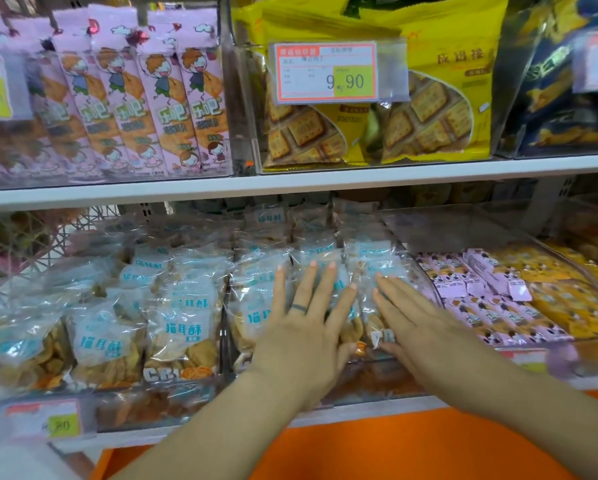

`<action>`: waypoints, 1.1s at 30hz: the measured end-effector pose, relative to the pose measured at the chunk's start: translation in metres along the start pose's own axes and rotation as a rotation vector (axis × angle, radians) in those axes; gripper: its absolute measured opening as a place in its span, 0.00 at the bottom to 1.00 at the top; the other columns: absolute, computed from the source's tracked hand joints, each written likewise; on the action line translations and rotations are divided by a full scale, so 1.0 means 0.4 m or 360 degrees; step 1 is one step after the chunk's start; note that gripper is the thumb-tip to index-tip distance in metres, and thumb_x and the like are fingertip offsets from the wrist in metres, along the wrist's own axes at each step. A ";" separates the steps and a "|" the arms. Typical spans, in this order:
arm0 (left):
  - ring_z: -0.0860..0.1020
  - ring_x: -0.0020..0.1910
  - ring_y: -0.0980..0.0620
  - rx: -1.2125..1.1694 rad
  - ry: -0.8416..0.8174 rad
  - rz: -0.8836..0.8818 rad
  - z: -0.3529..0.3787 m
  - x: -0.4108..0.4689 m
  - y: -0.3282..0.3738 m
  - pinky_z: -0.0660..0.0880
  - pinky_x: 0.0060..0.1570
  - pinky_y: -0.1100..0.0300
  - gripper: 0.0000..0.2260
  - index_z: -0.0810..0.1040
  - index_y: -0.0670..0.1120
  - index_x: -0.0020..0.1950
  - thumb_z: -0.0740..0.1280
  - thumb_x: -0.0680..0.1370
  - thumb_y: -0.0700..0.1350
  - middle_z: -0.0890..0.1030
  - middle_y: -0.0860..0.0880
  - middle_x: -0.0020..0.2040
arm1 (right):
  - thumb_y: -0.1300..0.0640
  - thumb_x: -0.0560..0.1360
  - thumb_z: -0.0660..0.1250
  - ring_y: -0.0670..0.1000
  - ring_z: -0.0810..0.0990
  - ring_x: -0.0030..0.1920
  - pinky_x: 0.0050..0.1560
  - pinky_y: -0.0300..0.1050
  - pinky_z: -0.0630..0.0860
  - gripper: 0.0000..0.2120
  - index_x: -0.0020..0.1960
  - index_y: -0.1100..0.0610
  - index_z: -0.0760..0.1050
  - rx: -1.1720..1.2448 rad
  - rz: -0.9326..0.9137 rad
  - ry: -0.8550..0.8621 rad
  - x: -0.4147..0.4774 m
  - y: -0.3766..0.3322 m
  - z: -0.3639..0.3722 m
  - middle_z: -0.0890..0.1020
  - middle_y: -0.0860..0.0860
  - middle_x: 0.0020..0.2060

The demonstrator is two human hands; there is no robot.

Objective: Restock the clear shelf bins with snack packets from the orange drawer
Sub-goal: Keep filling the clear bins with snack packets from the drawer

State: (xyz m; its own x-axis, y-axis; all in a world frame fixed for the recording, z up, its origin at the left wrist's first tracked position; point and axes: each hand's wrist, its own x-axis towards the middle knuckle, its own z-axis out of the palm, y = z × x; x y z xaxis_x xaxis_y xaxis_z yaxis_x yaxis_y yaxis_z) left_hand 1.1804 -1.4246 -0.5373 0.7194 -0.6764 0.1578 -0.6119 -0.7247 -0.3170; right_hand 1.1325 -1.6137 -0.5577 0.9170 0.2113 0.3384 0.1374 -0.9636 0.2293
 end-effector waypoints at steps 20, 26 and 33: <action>0.69 0.70 0.42 -0.0006 0.0122 -0.0146 -0.038 -0.072 -0.154 0.52 0.68 0.32 0.33 0.64 0.48 0.75 0.43 0.77 0.66 0.67 0.41 0.73 | 0.50 0.81 0.55 0.45 0.50 0.76 0.73 0.36 0.42 0.23 0.76 0.48 0.58 0.0613 -0.0139 -0.0009 0.085 -0.099 -0.132 0.56 0.43 0.76; 0.44 0.78 0.50 0.0101 -0.0127 -0.0327 -0.041 -0.072 -0.247 0.34 0.69 0.33 0.47 0.39 0.50 0.78 0.30 0.65 0.76 0.45 0.49 0.79 | 0.49 0.82 0.50 0.53 0.60 0.73 0.72 0.51 0.58 0.23 0.76 0.51 0.57 0.0563 -0.0047 -0.0205 0.318 -0.170 -0.115 0.61 0.51 0.75; 0.44 0.78 0.49 -0.0146 -0.0408 -0.0216 -0.036 -0.006 -0.295 0.35 0.70 0.36 0.52 0.38 0.51 0.78 0.52 0.65 0.79 0.43 0.52 0.79 | 0.41 0.81 0.47 0.53 0.60 0.74 0.70 0.46 0.58 0.26 0.76 0.50 0.58 0.0560 0.0071 -0.0674 0.439 -0.150 -0.085 0.59 0.51 0.76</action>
State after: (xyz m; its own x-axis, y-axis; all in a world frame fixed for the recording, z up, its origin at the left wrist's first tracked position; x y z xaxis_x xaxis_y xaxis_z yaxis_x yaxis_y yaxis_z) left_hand 1.2462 -1.3394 -0.4870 0.8489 -0.5260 -0.0522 -0.5235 -0.8228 -0.2212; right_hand 1.2725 -1.5134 -0.4812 0.9853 0.1546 -0.0723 0.1452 -0.9821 -0.1202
